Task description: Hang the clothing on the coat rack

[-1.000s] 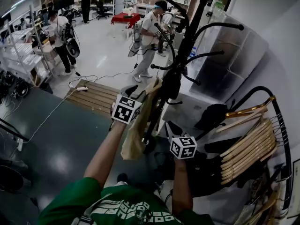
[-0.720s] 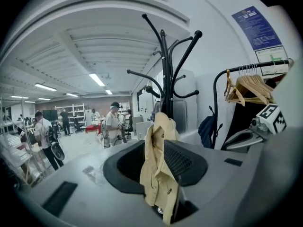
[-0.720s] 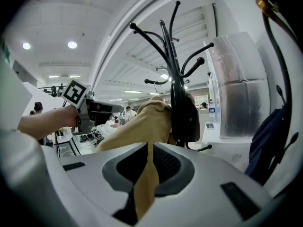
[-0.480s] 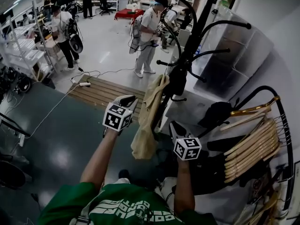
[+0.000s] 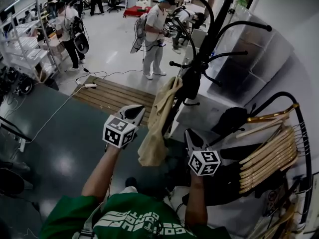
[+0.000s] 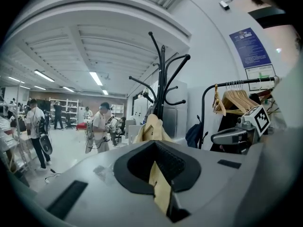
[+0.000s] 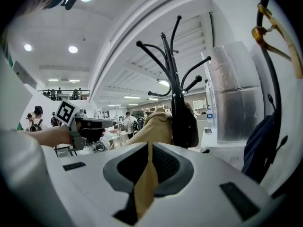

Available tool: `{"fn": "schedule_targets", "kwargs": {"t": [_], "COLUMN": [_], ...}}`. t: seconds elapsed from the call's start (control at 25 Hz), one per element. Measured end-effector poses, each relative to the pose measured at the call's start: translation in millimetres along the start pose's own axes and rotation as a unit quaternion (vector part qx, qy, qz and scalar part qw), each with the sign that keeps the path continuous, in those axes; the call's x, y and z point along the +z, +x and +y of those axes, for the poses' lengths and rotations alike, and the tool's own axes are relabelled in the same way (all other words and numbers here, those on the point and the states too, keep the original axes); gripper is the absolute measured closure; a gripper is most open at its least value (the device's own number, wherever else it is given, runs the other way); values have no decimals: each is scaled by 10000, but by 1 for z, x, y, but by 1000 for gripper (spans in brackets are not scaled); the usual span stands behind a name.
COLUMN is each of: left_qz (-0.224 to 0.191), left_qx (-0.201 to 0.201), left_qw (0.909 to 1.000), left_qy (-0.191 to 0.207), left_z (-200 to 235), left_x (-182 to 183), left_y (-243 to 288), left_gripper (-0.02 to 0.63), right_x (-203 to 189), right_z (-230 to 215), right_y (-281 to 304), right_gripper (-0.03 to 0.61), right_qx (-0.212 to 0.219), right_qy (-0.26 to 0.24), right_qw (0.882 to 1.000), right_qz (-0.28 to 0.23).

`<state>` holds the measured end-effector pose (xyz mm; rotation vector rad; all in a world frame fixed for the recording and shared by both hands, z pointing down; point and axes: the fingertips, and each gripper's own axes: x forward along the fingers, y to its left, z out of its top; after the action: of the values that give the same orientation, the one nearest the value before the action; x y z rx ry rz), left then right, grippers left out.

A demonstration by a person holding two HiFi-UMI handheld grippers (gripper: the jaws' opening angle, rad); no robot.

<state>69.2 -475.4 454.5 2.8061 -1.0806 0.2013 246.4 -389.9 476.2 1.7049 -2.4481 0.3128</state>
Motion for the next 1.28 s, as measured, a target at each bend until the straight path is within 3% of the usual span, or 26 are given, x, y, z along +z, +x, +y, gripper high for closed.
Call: {"fn": "schedule_targets", "kwargs": {"t": [0.72,1.28], "left_qz": [-219,-85], "left_qx": [-406,-511], "left_qw": [9987,9981], "left_qy": [-225,-332], "left_z": [-30,-38], "left_x": [-25,-39], "left_y": [-32,-28], "left_gripper": [609,609], "right_x": [-18,-24], "right_z": [18,10], "right_y": [-21,-23], "right_gripper": [569,569], "right_qx": [15,-54], "right_qy": [203,220], "right_qw": [9998,9997], "right_qz": [22,42]}}
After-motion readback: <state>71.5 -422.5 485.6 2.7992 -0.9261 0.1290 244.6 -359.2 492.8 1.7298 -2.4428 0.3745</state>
